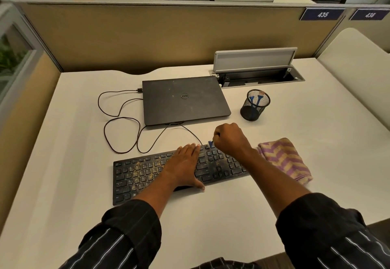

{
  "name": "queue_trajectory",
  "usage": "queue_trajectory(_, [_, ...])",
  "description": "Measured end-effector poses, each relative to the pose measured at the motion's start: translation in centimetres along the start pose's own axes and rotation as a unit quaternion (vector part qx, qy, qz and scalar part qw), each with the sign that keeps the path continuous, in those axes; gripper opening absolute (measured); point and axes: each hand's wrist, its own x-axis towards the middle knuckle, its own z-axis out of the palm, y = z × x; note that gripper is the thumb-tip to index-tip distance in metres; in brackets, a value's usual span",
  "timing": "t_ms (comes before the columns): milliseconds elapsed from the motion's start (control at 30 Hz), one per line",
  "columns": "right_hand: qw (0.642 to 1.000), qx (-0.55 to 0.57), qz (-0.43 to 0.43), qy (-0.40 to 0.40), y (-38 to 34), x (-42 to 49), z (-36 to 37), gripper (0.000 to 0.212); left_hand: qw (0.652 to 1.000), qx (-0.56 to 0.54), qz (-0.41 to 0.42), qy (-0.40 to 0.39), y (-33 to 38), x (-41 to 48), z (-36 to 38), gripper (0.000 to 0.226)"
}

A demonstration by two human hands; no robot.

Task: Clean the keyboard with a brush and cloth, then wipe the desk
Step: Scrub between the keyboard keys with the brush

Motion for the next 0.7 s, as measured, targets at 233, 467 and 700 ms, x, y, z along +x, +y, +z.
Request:
queue_trajectory(233, [0.999, -0.019, 0.019, -0.029, 0.0, -0.2, 0.1, 0.019, 1.0, 0.002, -0.004, -0.001, -0.1, -0.2, 0.1, 0.139])
queue_trajectory(467, [0.999, -0.023, 0.006, -0.03, -0.6, -0.1, -0.2, 0.019, 1.0, 0.009, -0.015, 0.001, -0.5, -0.8, 0.2, 0.139])
queue_trajectory(700, [0.999, -0.032, -0.019, -0.019, -1.8, -0.4, -0.2, 0.023, 1.0, 0.001, -0.022, 0.003, -1.1, -1.4, 0.4, 0.139])
